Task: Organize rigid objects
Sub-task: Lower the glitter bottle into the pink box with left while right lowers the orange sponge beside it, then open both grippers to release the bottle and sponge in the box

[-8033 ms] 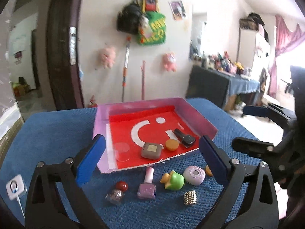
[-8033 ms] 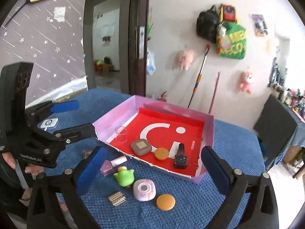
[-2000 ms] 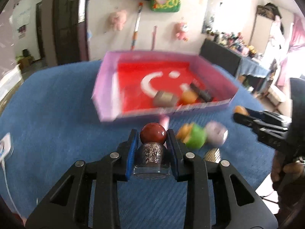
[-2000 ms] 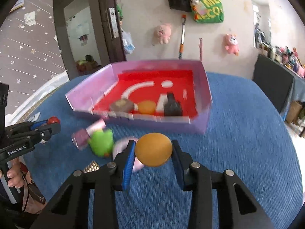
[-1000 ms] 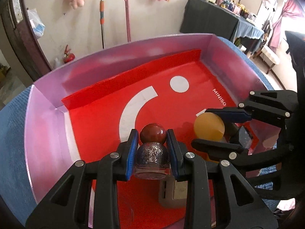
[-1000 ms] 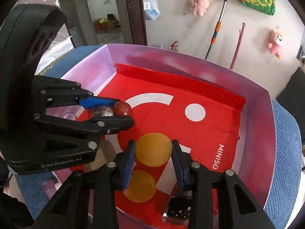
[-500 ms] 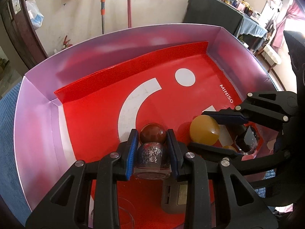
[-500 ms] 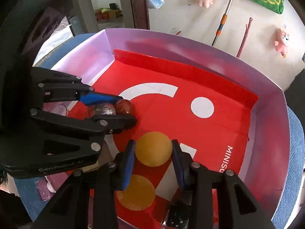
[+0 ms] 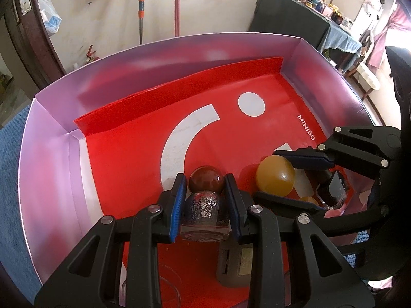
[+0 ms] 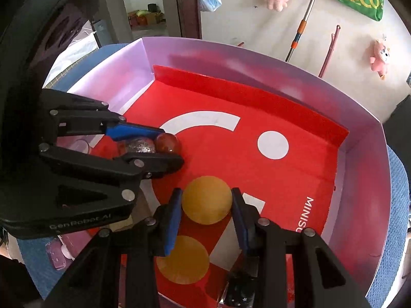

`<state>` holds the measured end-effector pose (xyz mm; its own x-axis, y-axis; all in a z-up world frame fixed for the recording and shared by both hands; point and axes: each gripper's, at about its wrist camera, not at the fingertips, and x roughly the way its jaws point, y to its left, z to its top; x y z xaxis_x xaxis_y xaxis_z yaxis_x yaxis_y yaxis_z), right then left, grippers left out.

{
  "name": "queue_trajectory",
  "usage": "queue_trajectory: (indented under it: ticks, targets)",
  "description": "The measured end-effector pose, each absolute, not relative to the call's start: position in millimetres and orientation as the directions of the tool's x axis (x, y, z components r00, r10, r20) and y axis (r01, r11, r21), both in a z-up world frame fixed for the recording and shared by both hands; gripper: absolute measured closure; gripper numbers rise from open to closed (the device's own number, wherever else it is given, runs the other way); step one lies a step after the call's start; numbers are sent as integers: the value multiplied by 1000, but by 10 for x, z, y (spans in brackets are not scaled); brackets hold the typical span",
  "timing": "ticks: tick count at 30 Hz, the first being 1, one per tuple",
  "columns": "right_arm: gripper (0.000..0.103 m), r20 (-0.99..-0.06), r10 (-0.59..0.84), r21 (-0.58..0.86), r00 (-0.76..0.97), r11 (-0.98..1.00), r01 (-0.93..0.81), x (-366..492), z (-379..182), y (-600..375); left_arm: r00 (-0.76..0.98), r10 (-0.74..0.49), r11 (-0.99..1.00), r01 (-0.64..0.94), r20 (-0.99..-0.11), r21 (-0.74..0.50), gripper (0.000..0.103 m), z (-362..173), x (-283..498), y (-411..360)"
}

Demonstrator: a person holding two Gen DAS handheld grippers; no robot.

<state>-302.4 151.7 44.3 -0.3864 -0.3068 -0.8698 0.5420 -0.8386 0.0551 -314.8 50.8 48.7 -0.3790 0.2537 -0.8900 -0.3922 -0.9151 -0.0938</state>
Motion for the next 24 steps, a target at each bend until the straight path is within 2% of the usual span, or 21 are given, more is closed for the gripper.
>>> queue_trajectory:
  ticks: [7,21,24]
  targets:
    - [63,-870,-308,57,-385,-839,541,-3023,442,1529,-378,257,-915,-391,-889,-98,74,500,-3150,517]
    - [52,-867,-300,45,-398,-843,537,-3006,471,1553,-395,304,-910,-389,-867,-142,74,631,-3127,436]
    - [47,-862,-298,38,-410,-845,534,-2985,505,1549,-404,315,-910,-385,-859,-153,68,682,-3094,417]
